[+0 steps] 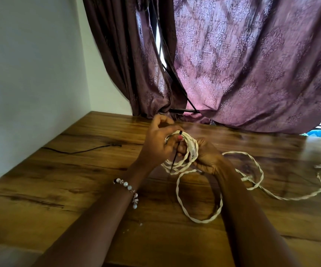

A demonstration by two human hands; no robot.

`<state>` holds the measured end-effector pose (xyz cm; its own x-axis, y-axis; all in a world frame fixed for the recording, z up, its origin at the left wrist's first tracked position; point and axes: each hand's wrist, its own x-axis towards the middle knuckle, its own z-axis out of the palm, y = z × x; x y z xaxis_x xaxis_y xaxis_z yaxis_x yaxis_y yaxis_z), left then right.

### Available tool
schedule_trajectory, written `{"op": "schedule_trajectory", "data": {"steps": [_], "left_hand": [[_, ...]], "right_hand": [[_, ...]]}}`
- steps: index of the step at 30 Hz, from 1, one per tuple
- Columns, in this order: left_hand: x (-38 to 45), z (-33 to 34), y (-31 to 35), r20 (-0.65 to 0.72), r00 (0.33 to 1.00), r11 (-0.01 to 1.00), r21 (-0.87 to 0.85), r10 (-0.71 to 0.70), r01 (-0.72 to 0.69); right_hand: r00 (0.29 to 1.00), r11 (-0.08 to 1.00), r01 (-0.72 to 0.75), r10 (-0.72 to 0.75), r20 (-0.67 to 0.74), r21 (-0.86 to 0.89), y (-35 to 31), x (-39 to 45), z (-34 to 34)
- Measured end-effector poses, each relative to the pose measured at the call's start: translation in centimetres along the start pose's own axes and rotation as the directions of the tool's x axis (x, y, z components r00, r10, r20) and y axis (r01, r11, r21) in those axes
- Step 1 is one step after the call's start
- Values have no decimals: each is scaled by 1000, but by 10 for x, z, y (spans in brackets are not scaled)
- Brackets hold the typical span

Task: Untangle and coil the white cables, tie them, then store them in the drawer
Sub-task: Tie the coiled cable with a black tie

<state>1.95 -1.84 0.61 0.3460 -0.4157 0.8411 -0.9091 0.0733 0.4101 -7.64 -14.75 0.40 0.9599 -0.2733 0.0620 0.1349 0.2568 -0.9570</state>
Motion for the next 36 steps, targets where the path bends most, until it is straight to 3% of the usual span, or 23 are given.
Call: {"op": "schedule_trajectory", "data": {"steps": [3,7,12,16,18,21,30,34,36], "left_hand": [[3,-3,-2,14,999,999,-23,-43,44],[6,-3,5,63,988,981,-124,-143,150],[9,-9,2,264,923,904,-252,-281,347],[6,-10,2,340,884,869,-265,-321,417],[7,-8,-1,350,874,871,-236,-337,431],[7,-5,-6,330,887,901,-178,-325,396],[5,2,-14,135,867,840,-217,-479,498],[4,1,-13,154,755,661,-395,-637,638],[4,-3,-11,209,673,535,-462,-710,707]], "right_hand": [[996,996,90,-90,-25,-28,-4,-1,5],[974,945,158,-196,-111,-285,-11,0,-1],[984,979,141,-156,-91,-145,-8,4,-6],[952,976,197,-213,-218,-91,-13,4,-5],[910,933,270,-328,-254,-238,-17,5,-6],[851,760,350,-502,-153,-548,-24,6,1],[728,353,466,-675,125,-811,-26,8,21],[667,-38,412,-668,330,-911,-19,8,28],[667,-150,380,-639,383,-913,-13,13,29]]}}
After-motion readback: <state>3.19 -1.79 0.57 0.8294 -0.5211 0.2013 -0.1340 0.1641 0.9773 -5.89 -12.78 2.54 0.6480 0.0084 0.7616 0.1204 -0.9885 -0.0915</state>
